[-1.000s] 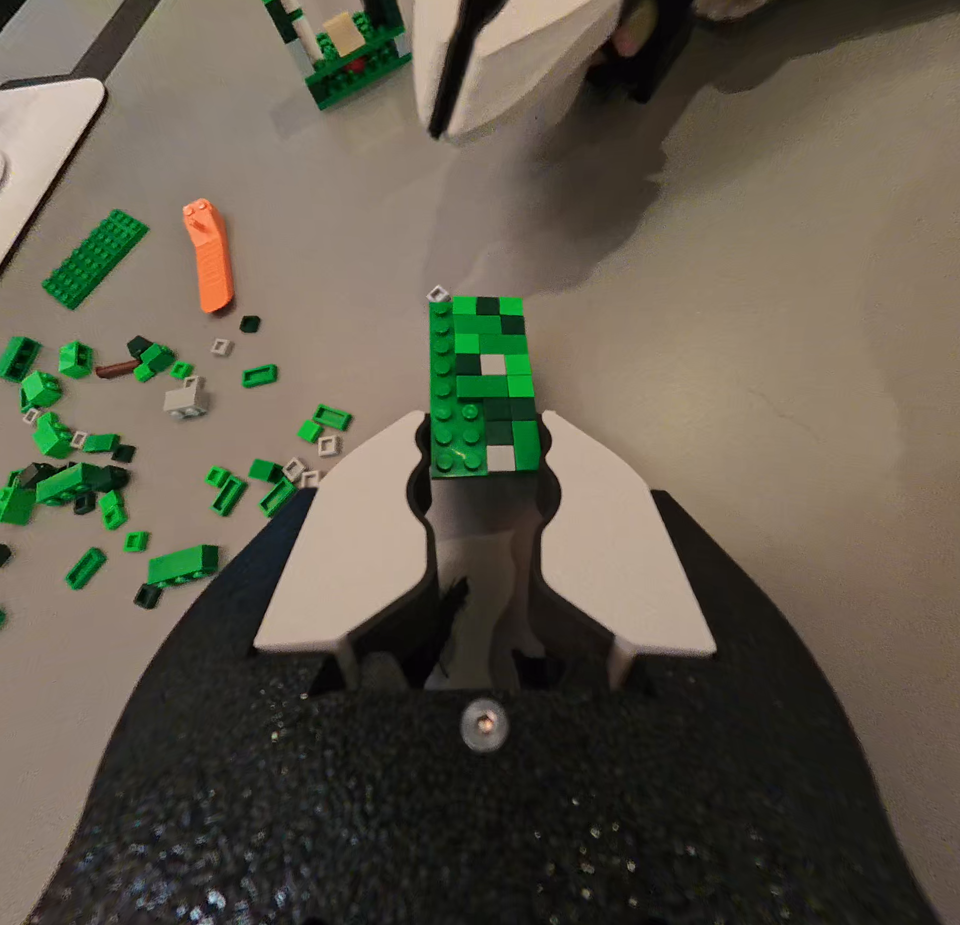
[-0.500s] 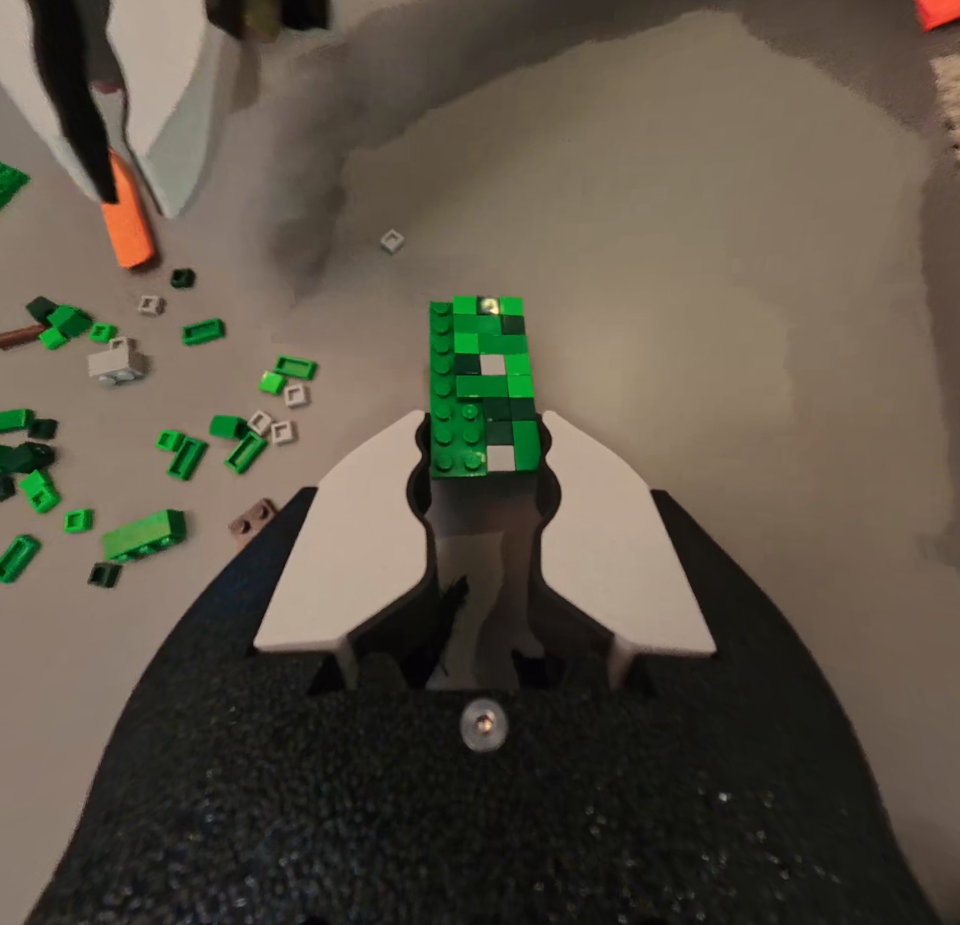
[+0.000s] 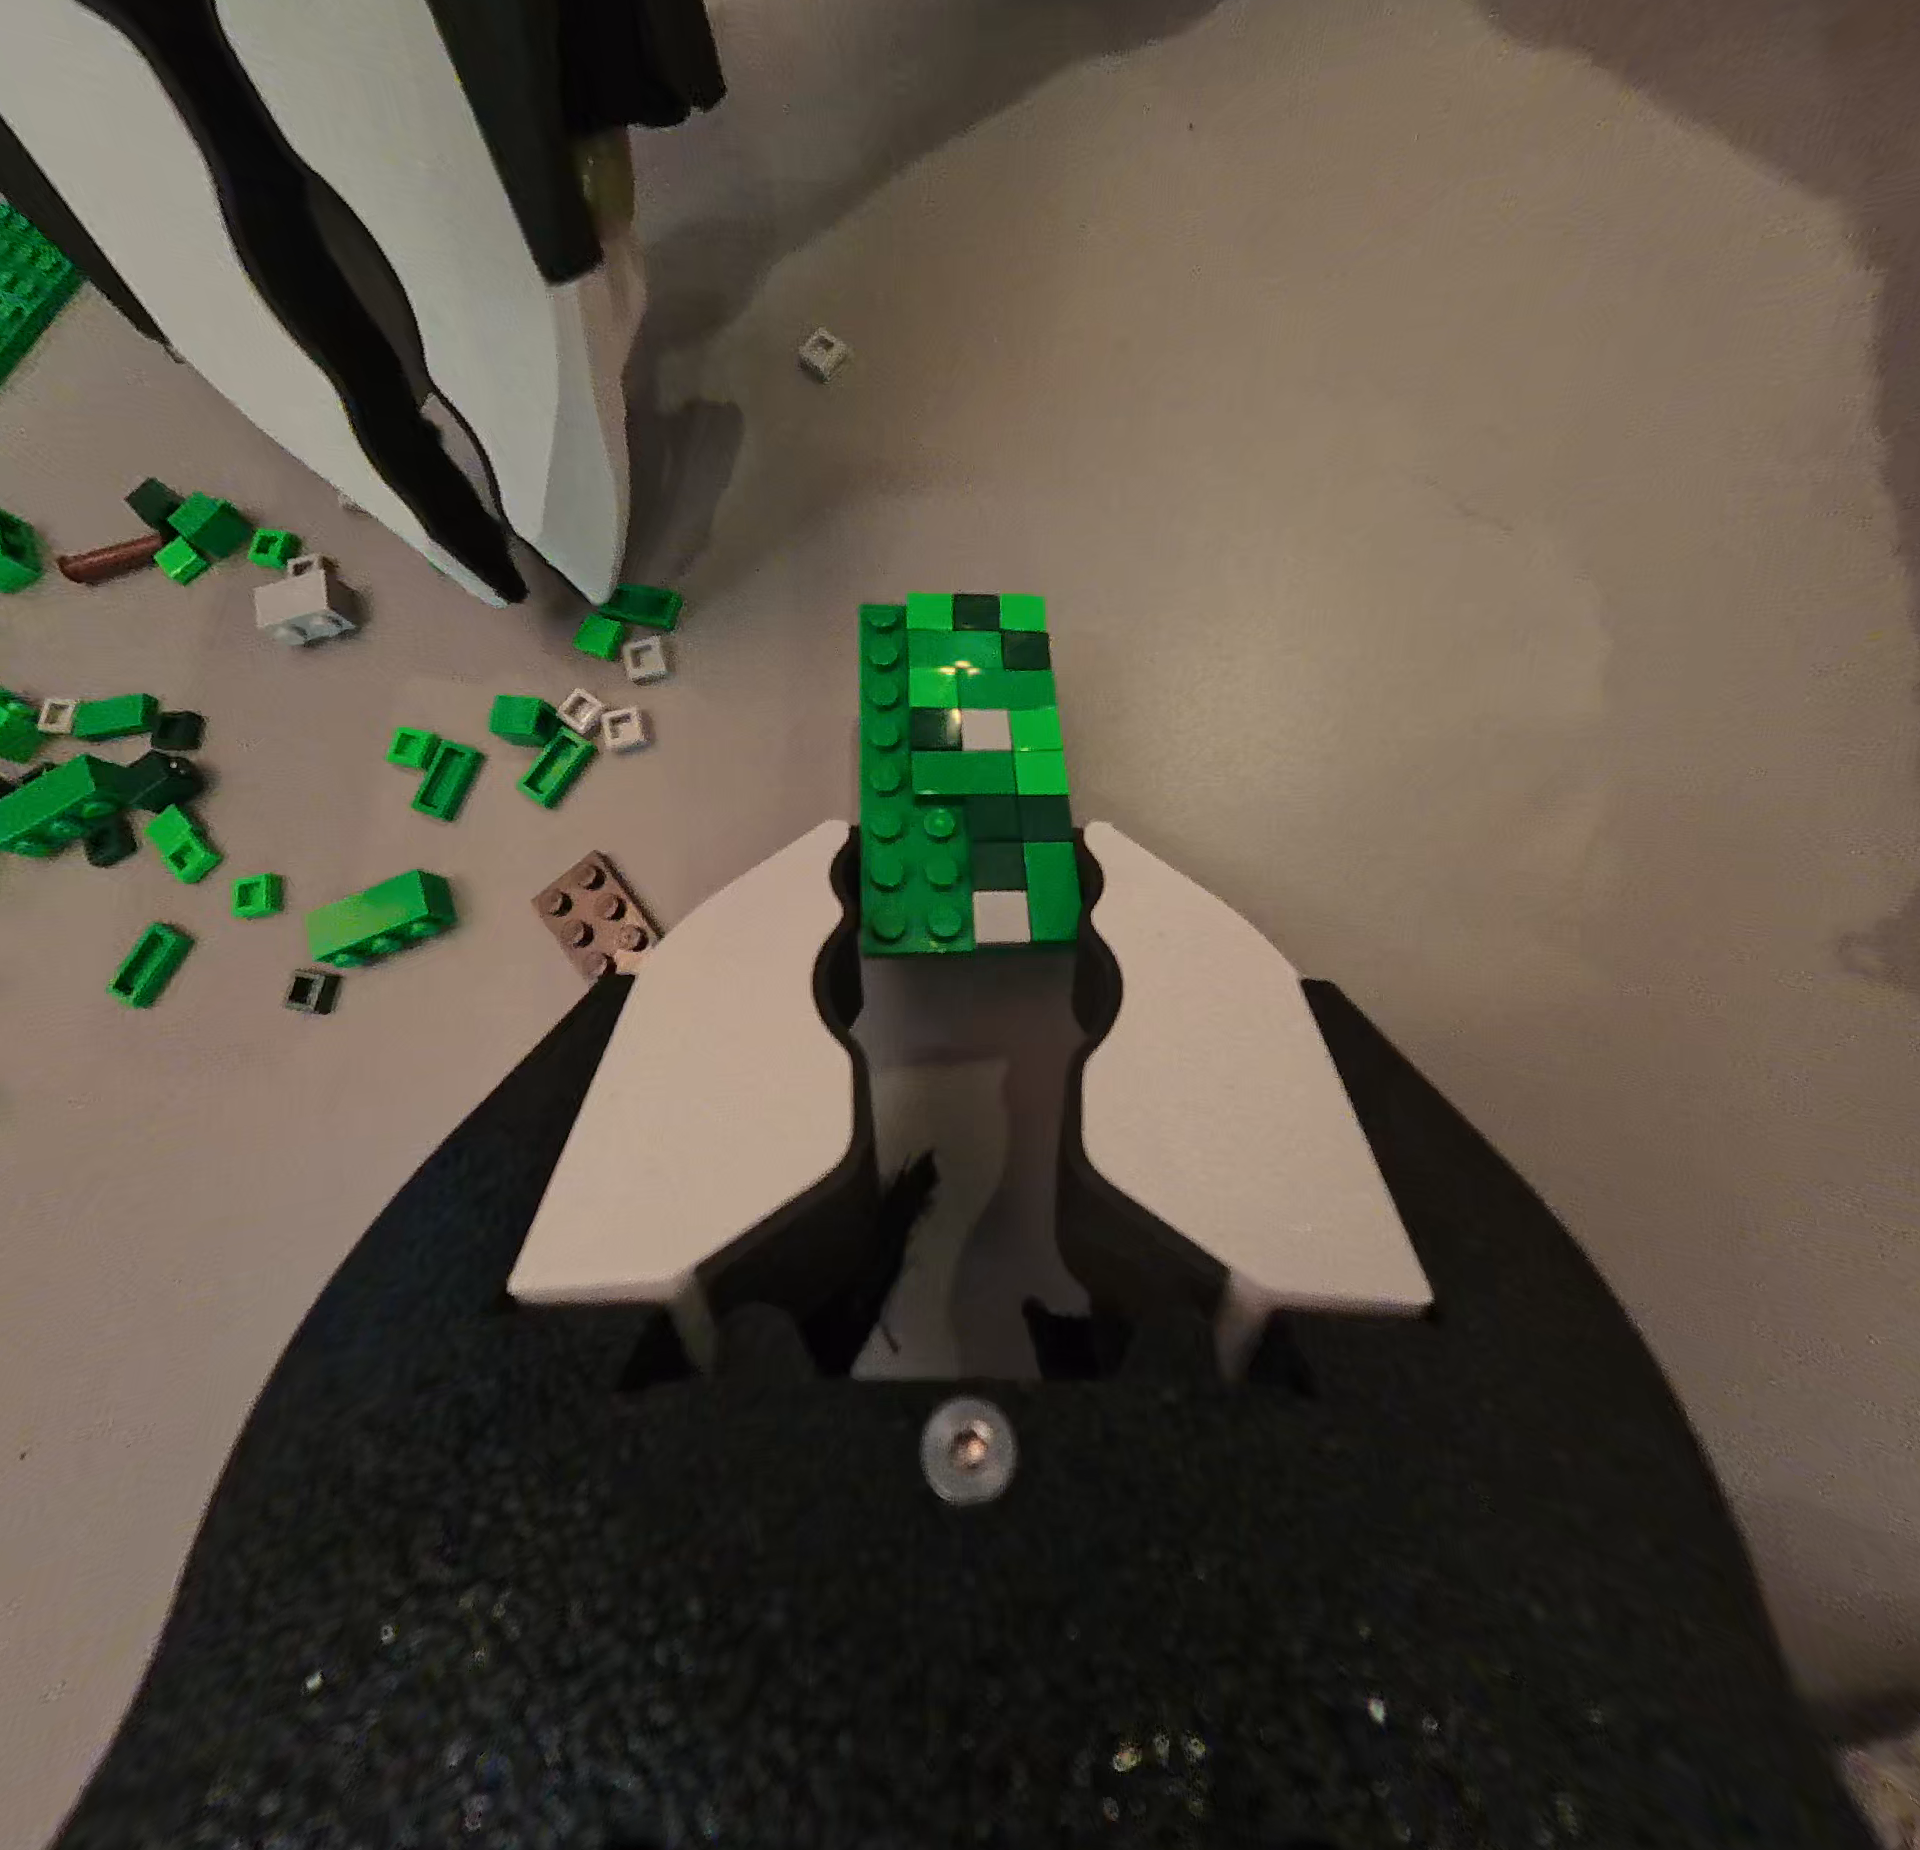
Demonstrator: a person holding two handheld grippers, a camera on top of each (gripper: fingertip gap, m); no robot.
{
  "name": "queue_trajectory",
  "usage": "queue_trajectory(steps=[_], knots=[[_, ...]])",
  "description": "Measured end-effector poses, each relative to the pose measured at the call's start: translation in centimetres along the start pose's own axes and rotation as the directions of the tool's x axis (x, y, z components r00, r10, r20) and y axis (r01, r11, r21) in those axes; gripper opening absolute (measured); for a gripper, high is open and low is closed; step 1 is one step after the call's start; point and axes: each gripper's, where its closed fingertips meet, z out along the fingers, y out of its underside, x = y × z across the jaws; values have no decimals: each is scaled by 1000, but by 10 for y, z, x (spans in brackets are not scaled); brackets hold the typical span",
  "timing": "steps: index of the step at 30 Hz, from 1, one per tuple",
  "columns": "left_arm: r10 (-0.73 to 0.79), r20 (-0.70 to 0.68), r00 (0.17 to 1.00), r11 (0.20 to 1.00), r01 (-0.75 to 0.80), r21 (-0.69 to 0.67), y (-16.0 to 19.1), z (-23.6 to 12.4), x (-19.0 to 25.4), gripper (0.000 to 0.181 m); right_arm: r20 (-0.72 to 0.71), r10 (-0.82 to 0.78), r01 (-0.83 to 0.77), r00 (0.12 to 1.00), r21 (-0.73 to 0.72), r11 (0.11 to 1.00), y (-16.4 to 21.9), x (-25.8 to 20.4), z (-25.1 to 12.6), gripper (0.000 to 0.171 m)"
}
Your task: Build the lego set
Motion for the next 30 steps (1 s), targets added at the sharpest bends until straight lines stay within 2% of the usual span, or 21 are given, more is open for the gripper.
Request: queue_trajectory(steps=[9, 14, 18, 21, 26, 30], knots=[[-5, -3, 1000, 1000, 5, -21, 1, 4, 2, 37, -19, 0, -1, 1000, -79, 997, 1, -3, 8, 16], [-8, 1, 1000, 1000, 8, -24, 1, 5, 1, 37, -47, -47, 42, 998, -116, 992, 3, 0, 8, 7], [-18, 6, 1000, 1000, 18, -16, -1, 6, 0, 37, -73, -104, 96, 992, -111, 989, 3, 0, 7, 7], [-38, 25, 999, 999, 38, 2, -5, 8, -3, 37, -90, -137, 133, 986, -49, 990, -5, -7, -1, 7], [-87, 1, 996, 996, 87, 35, -11, 13, -2, 37, -37, -234, 237, 972, 158, 959, -33, -52, -18, 7], [-79, -5, 997, 997, 79, 24, -11, 20, 1, 37, -33, -289, 290, 957, 200, 936, -40, -79, -15, 7]])
